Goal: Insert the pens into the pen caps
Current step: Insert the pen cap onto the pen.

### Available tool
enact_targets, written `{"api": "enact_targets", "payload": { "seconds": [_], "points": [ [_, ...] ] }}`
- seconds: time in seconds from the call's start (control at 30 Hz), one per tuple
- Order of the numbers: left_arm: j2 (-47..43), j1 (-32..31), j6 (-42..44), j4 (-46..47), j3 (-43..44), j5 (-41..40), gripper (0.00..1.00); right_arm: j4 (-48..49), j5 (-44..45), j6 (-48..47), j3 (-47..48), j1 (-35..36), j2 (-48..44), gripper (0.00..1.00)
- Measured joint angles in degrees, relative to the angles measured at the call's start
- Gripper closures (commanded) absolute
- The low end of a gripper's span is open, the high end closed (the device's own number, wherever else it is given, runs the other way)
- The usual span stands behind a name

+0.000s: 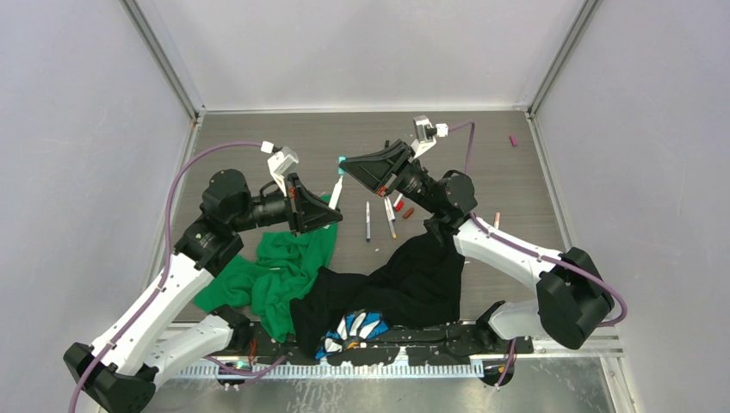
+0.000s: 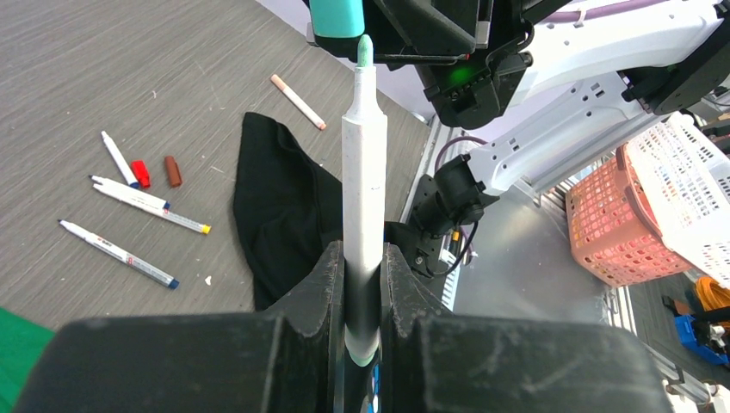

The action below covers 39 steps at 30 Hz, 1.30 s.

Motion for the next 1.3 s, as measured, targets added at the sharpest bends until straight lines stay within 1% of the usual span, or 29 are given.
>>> {"api": "enact_targets", "payload": {
  "seconds": [1.0, 1.2, 1.3],
  "points": [
    [-0.17, 0.04, -0.44, 0.35, -0.42, -2.01, 1.00, -0.11, -1.07, 0.00, -0.02, 0.09, 0.00, 1.00],
    [-1.36, 0.02, -0.42, 0.11, -0.94, -3.15, 1.00, -0.52, -1.40, -0.26, -0.13, 1.11, -0.02, 1.00],
    [-2.05, 0.00, -0.42, -0.61, -1.25, -3.65, 1.00, -0.94, -0.09, -1.46, -0.55, 2.08, -0.22, 1.00]
  ]
}}
